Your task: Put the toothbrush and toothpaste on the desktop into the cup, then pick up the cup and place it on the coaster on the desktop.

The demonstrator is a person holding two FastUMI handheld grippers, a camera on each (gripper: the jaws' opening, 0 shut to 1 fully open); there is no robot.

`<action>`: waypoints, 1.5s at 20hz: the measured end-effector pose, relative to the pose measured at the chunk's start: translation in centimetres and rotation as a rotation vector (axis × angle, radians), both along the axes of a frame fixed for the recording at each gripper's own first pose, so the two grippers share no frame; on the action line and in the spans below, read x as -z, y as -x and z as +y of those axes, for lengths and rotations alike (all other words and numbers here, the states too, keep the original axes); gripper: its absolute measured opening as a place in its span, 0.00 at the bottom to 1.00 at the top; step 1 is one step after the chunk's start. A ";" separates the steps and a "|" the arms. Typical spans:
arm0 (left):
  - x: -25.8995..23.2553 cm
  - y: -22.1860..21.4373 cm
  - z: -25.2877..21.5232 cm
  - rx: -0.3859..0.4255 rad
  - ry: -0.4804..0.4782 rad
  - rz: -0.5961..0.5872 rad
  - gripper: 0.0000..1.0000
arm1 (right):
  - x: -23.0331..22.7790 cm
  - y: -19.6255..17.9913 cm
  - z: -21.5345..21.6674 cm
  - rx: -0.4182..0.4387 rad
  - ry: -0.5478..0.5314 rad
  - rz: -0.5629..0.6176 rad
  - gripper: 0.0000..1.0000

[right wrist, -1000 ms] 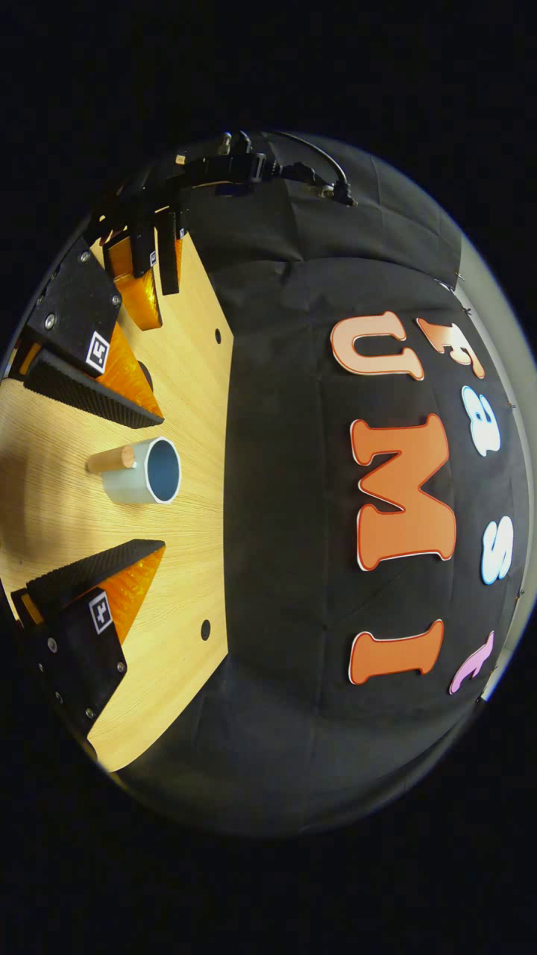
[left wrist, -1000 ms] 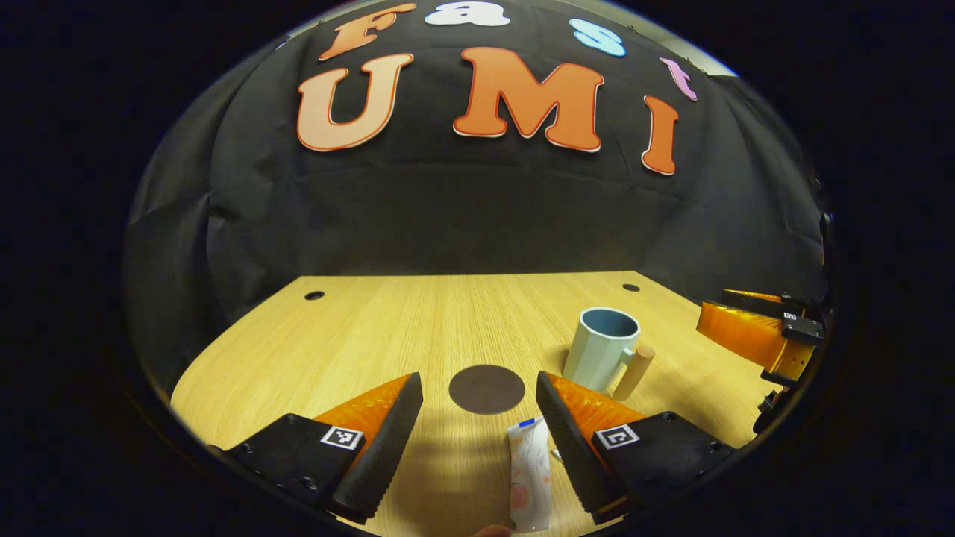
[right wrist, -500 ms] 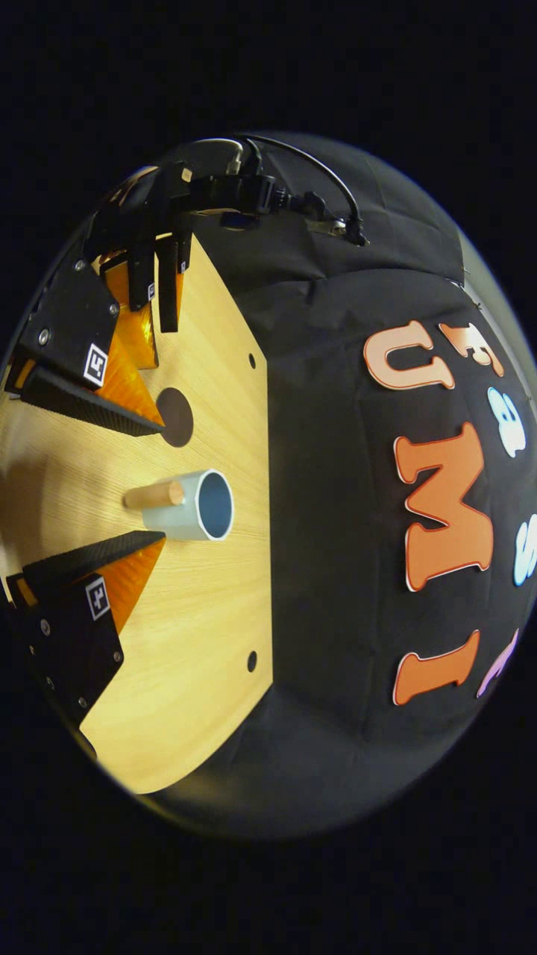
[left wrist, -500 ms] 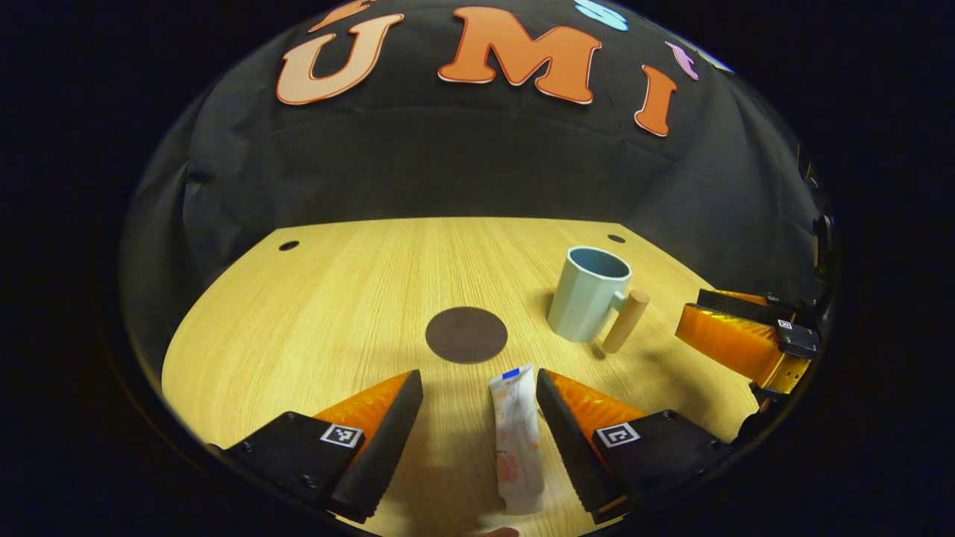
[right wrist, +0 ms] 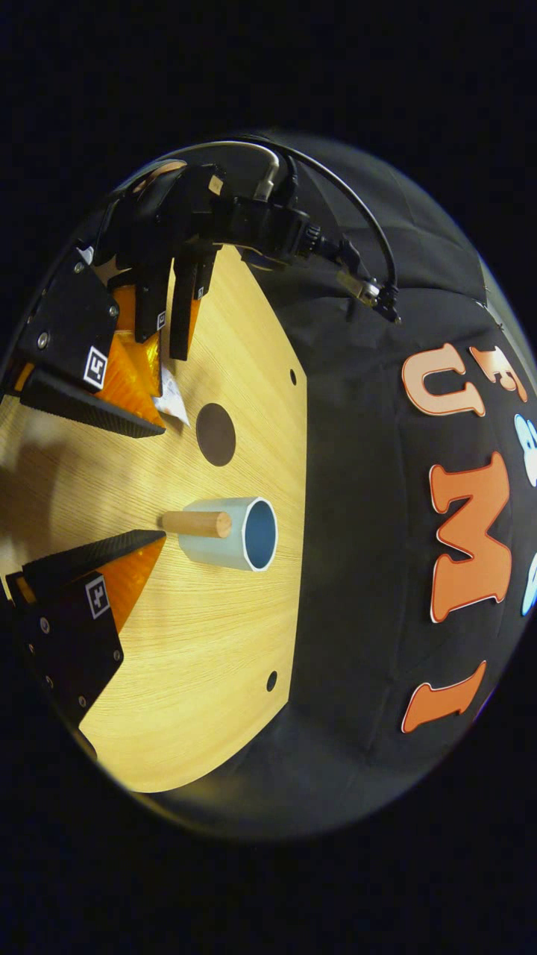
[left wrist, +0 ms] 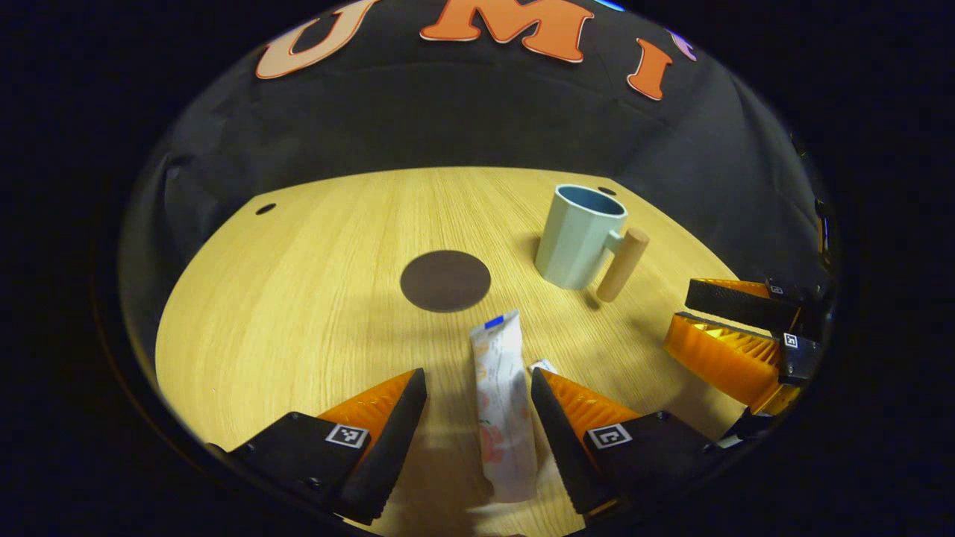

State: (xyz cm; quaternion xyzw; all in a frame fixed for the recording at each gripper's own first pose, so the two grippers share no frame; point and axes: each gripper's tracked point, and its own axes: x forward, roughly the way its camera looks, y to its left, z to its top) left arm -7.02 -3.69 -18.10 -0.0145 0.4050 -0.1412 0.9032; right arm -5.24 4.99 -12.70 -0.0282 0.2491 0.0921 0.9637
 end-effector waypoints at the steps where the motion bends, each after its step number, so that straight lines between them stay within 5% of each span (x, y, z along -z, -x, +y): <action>1: 0.5 0.3 -0.1 0.009 -0.001 0.016 0.91 | 0.2 0.1 0.1 -0.003 0.001 0.013 0.76; 8: 1.4 1.1 -0.3 0.071 -0.084 0.088 0.79 | 2.4 2.1 1.1 -0.029 0.028 0.147 0.76; 11: 1.4 0.7 -0.2 0.082 -0.097 0.121 0.54 | 2.7 3.0 2.0 -0.051 0.027 0.188 0.76; 14: 1.6 0.5 0.4 0.074 -0.092 0.130 0.43 | 3.5 3.3 2.3 -0.056 0.044 0.234 0.76; 16: 1.7 0.3 0.7 0.076 -0.073 0.132 0.24 | 3.8 3.6 2.8 -0.062 0.038 0.266 0.76; 25: 1.4 0.2 1.2 0.041 -0.004 0.125 0.17 | 6.5 3.6 3.4 -0.130 0.105 0.381 0.73; 30: 1.4 0.3 0.9 0.004 -0.006 0.059 0.18 | 8.4 3.9 2.0 -0.136 0.124 0.443 0.56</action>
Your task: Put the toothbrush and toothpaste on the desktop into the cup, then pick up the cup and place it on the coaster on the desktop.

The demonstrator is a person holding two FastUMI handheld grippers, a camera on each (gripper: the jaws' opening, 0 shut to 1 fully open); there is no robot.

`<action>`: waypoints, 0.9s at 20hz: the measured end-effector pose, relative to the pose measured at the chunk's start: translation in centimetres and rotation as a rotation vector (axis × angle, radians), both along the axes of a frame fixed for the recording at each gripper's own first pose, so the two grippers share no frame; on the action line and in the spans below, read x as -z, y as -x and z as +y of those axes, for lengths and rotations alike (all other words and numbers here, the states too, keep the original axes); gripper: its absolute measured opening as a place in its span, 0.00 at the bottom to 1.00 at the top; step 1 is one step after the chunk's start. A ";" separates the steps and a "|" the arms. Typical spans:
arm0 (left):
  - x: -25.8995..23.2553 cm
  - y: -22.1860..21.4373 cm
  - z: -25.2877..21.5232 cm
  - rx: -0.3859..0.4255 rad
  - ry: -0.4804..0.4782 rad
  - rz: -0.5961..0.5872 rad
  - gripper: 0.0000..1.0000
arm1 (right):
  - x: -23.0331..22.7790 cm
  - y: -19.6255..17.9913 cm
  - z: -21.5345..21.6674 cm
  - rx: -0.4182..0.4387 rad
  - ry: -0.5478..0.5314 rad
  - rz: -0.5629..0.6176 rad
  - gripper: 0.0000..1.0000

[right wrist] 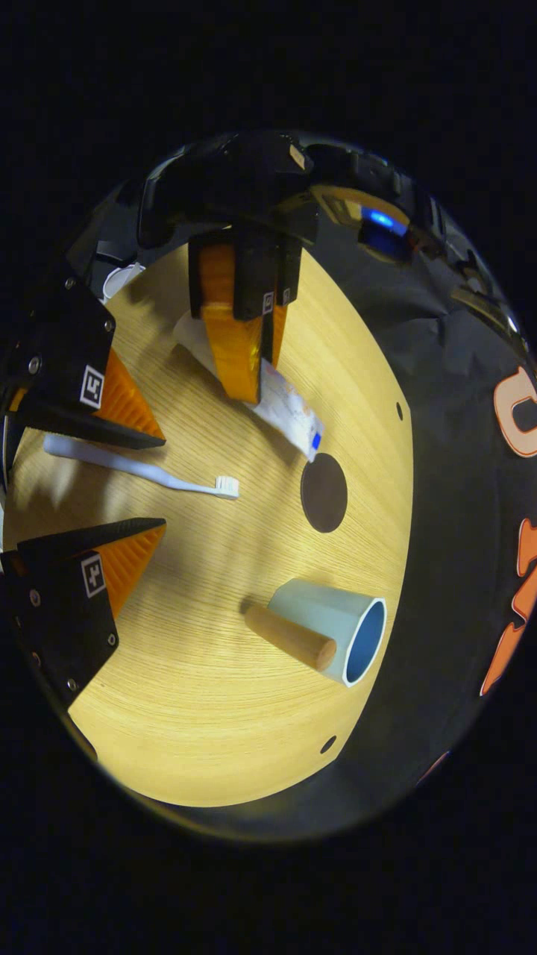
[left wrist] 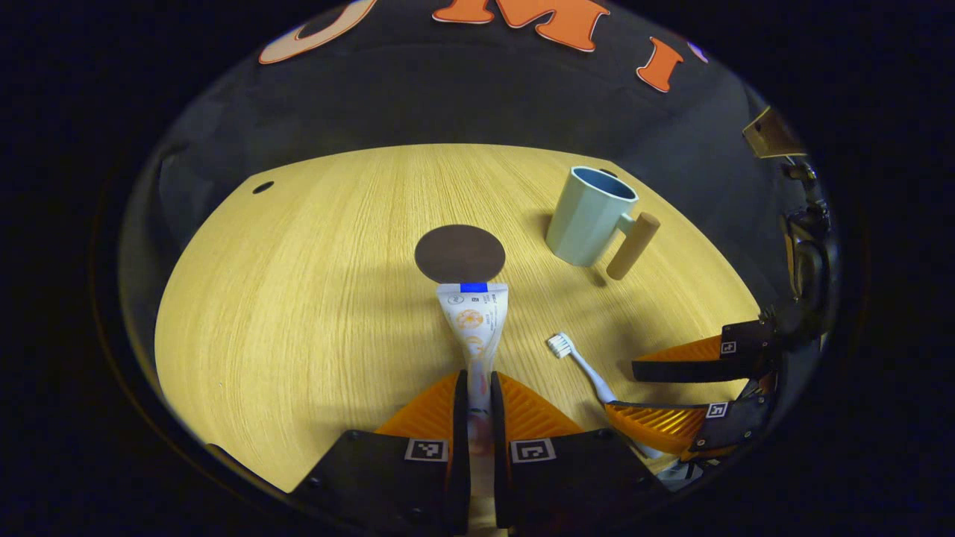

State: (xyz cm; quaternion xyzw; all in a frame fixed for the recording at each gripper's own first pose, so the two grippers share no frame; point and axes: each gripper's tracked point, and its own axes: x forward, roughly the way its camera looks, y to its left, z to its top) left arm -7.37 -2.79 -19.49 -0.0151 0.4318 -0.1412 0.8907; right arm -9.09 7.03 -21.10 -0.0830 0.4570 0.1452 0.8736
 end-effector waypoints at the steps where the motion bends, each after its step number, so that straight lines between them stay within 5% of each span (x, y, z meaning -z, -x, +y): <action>1: 0.1 -0.1 -0.1 -0.007 -0.002 -0.010 0.17 | 0.9 0.4 -0.1 -0.006 0.021 0.023 0.54; 8: 0.3 0.0 -0.3 -0.045 0.026 -0.037 0.17 | 1.4 1.0 -1.7 -0.005 0.096 0.071 0.20; 12: 0.5 -0.1 -0.5 -0.061 0.022 -0.048 0.14 | 1.7 1.3 -1.8 0.074 0.043 0.093 0.12; 18: 0.2 -0.1 -0.4 -0.072 0.023 -0.059 0.16 | 1.4 0.6 -2.0 0.059 0.043 0.025 0.04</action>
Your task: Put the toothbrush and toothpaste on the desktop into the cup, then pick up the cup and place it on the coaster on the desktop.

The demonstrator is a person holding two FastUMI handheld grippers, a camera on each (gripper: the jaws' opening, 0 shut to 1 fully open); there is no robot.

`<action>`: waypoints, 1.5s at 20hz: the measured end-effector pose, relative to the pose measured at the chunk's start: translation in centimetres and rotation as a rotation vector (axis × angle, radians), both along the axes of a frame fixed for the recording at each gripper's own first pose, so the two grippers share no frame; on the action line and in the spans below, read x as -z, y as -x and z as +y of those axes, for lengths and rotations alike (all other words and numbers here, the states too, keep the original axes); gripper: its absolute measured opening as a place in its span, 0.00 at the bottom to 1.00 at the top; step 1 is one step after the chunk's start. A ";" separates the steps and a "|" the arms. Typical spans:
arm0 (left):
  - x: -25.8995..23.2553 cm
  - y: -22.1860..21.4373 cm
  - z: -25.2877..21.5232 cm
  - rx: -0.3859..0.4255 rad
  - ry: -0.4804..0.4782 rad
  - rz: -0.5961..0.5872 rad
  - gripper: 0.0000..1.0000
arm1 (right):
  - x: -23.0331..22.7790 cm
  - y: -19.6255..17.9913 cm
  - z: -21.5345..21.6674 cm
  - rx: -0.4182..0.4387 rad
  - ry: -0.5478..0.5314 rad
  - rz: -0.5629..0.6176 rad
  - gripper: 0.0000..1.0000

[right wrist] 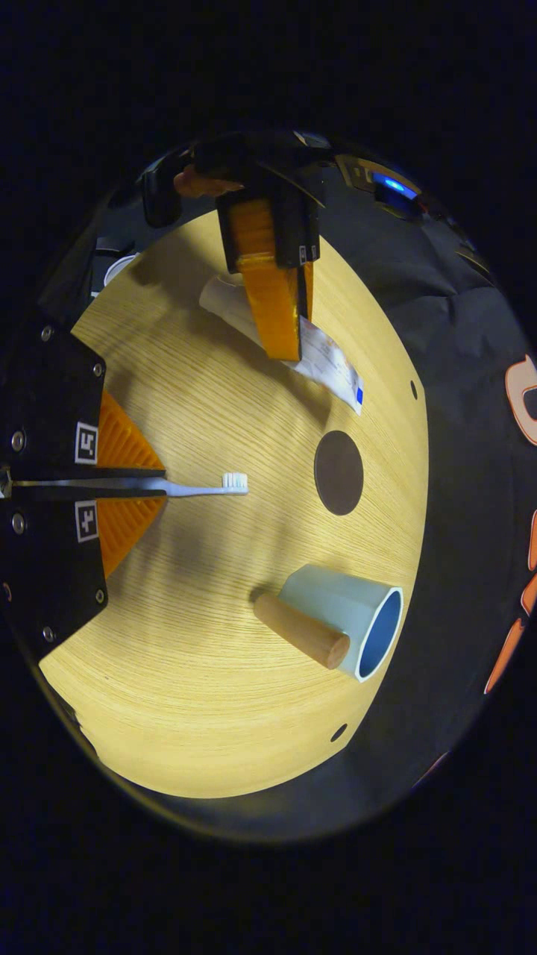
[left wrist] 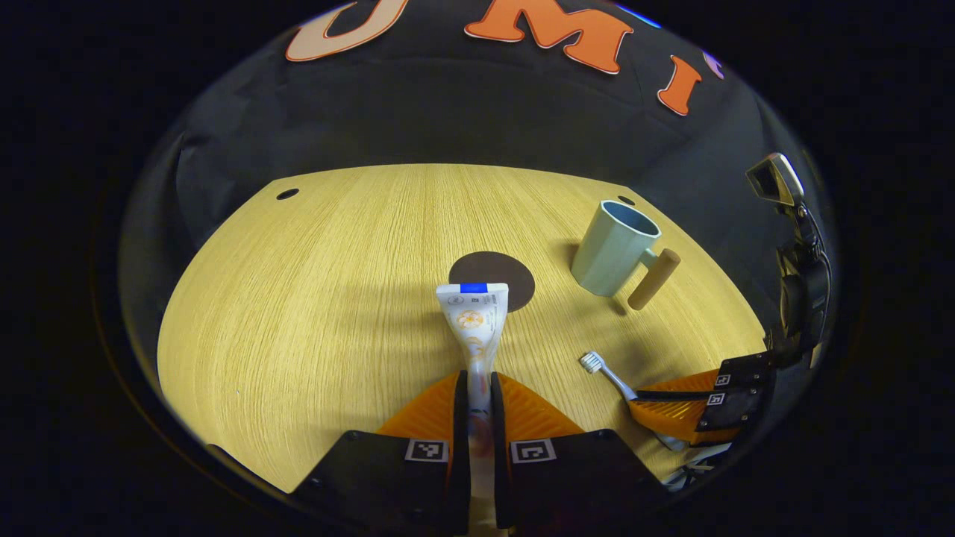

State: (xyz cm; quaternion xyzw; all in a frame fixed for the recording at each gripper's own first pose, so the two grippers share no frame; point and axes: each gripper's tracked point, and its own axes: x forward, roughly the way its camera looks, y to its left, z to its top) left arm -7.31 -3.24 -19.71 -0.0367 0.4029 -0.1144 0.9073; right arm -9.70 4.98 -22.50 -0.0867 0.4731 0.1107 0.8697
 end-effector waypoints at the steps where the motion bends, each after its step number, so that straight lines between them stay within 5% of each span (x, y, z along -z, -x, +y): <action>1: -0.2 0.0 0.1 0.000 -0.001 -0.005 0.14 | -0.1 -0.1 0.0 0.001 -0.007 -0.005 0.04; 12: -2.4 -0.4 0.1 -0.013 -0.019 -0.065 0.16 | -3.1 -2.0 -1.5 0.013 -0.073 -0.151 0.04; 30: -6.8 0.7 1.4 -0.003 0.016 -0.186 0.16 | -14.2 -7.6 -3.0 0.014 -0.210 -0.513 0.04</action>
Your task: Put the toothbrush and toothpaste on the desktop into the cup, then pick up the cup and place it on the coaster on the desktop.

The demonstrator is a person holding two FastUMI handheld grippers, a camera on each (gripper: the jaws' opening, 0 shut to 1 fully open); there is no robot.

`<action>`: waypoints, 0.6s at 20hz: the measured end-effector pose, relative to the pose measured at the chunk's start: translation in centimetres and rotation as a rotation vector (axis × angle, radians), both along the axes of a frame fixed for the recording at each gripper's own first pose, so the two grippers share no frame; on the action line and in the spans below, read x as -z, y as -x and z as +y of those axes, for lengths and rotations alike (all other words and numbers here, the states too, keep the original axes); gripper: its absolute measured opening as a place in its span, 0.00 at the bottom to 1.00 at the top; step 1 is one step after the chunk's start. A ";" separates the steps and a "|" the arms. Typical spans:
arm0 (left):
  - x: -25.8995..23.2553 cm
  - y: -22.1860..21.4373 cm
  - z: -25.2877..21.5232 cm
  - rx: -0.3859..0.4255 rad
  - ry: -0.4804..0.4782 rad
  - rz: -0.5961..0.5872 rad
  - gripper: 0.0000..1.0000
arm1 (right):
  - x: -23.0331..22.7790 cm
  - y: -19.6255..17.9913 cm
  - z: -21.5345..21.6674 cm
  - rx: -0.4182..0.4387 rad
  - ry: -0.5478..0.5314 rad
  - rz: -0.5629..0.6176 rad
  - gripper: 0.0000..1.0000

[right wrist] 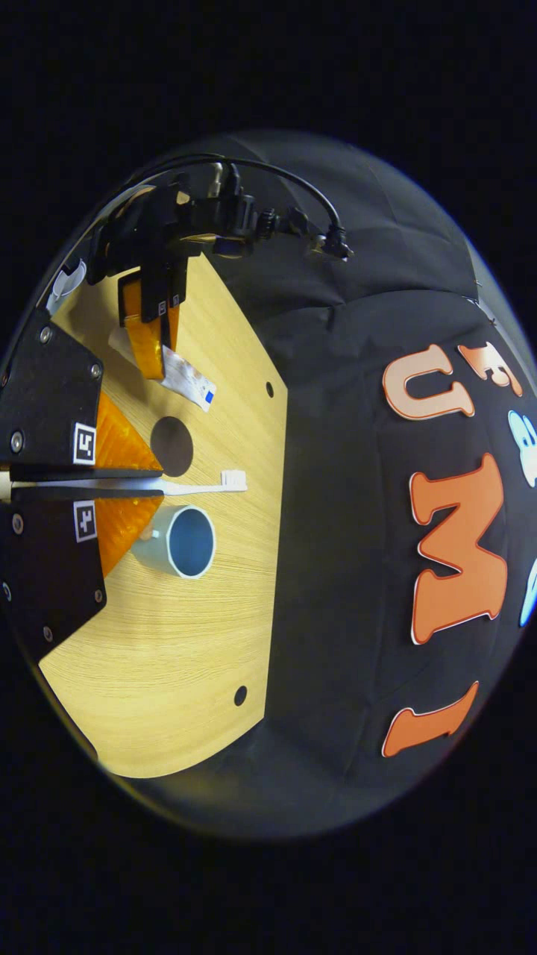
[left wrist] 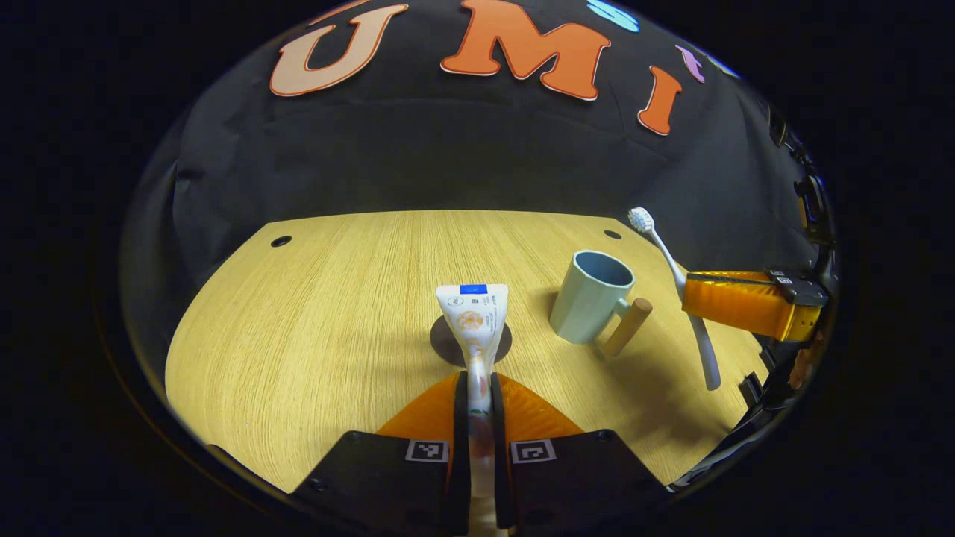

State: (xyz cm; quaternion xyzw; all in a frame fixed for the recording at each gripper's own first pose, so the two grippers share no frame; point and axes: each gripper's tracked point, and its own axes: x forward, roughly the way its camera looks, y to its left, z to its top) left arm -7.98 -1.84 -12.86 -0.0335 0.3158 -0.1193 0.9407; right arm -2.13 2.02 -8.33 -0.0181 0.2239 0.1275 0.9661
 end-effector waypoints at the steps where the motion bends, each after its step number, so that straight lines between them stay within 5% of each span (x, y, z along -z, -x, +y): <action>1: -0.3 0.0 0.1 -0.001 0.004 -0.008 0.16 | -0.5 -0.5 -0.2 0.005 -0.008 -0.016 0.04; 12: -3.0 0.6 1.3 -0.004 0.045 -0.099 0.14 | -4.8 -5.2 -0.8 0.020 -0.094 -0.186 0.03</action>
